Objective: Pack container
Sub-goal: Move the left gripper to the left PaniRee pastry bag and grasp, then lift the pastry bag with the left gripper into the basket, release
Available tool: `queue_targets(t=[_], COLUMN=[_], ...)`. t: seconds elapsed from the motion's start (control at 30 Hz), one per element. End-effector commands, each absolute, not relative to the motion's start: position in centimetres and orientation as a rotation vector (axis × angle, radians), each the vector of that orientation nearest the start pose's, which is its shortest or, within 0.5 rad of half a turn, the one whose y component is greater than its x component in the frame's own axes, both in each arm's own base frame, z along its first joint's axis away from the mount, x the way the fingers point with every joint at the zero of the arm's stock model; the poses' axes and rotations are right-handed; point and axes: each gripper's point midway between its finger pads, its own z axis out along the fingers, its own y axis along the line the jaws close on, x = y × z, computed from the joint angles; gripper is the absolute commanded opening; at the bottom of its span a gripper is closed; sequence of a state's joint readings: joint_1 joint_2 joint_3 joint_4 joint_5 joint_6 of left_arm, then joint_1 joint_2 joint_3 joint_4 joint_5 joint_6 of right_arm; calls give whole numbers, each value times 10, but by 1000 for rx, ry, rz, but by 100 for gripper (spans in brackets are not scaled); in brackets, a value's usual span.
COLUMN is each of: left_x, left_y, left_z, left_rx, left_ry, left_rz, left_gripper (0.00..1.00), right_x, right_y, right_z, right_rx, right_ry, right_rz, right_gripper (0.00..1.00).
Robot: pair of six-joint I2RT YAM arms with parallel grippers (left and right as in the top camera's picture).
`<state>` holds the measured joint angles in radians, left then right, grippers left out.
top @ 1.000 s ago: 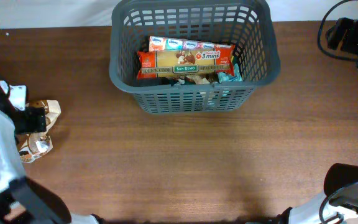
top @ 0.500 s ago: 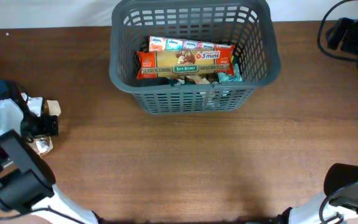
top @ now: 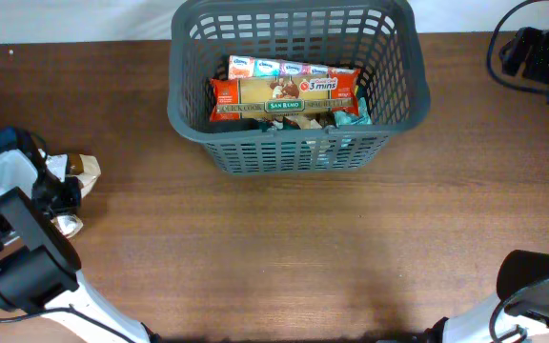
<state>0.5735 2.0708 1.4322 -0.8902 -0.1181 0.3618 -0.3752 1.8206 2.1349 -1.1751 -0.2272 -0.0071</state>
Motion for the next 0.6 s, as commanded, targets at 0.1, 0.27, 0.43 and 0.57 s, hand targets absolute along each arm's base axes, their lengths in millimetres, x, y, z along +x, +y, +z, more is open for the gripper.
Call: queue_targets(t=[0.1, 0.27, 0.43, 0.57], left_x=[360, 415, 457, 456], left_y=[206, 193, 130, 40], left_z=[47, 162, 318, 412], left_rx=[-340, -199, 56, 472], left_ry=[3039, 2858, 2492, 2157], left_rz=[-105, -72, -34, -56], left_gripper=[2, 2, 2, 2], right_x=[441, 441, 441, 441], right_y=[-130, -130, -130, -130], right_z=[317, 317, 317, 317], right_rx=[339, 339, 339, 339], right_ry=[2386, 2386, 2386, 2386], right_rz=[108, 108, 108, 108], right_gripper=[99, 99, 99, 99])
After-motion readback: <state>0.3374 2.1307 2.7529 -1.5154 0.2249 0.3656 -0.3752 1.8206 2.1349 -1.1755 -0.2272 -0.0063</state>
